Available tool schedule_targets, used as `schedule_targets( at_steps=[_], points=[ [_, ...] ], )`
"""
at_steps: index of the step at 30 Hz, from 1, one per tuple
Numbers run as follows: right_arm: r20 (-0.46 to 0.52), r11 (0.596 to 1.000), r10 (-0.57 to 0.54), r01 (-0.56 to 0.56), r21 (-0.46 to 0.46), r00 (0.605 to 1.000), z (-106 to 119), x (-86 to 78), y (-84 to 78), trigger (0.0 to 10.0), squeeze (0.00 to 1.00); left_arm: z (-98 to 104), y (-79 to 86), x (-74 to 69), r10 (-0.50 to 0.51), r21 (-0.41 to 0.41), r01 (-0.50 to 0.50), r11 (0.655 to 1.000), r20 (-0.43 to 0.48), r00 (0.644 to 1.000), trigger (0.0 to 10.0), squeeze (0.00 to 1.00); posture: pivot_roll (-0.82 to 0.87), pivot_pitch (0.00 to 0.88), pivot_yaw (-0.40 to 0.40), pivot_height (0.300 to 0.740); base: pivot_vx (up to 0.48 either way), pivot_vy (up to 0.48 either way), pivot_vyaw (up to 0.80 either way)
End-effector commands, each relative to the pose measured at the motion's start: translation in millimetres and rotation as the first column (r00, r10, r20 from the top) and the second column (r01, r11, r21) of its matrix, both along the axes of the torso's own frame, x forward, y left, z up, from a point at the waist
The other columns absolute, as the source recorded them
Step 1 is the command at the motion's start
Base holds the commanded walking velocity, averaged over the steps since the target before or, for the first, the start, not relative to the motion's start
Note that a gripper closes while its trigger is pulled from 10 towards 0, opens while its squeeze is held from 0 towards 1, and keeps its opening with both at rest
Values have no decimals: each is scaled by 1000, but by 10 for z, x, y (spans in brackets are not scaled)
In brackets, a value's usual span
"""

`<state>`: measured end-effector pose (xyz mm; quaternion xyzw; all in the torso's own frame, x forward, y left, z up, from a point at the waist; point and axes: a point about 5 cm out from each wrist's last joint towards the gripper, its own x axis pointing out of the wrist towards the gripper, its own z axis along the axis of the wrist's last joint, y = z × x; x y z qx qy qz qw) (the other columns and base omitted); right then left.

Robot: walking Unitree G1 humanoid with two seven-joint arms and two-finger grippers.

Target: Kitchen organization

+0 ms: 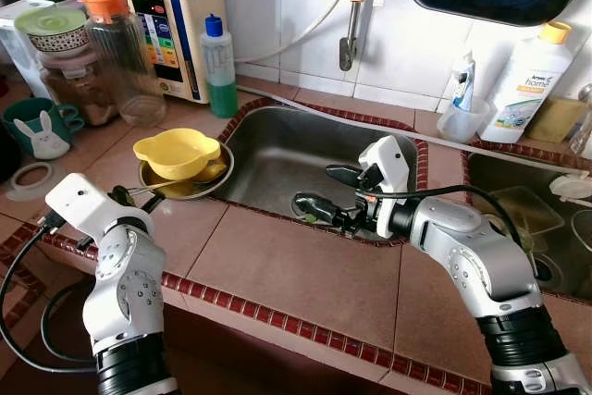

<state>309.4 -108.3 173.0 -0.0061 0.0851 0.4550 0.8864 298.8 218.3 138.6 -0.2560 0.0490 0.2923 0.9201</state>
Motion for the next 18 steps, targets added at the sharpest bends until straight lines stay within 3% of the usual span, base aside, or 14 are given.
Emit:
schedule_targets(
  at_steps=[1, 9, 18],
  points=[
    [23, 1000, -5, 5, 4, 1000, 61, 28, -22, 10000, 0, 2, 9, 0, 14, 27, -13, 1000, -18, 1000, 0, 0, 53, 2, -1, 740, 0, 0, 0],
    [26, 1000, -8, 8, 4, 1000, 65, 37, -27, 10000, 0, 28, 53, -16, 40, 55, -39, 998, -11, 999, 0, 0, 54, 1, -2, 740, 0, 0, 0],
    [31, 1000, -9, 9, 8, 999, 74, 45, -32, 10000, 0, 173, 217, -64, 111, 209, -112, 971, 14, 994, 0, 0, 57, 0, -6, 740, 0, 0, 0]
  ],
)
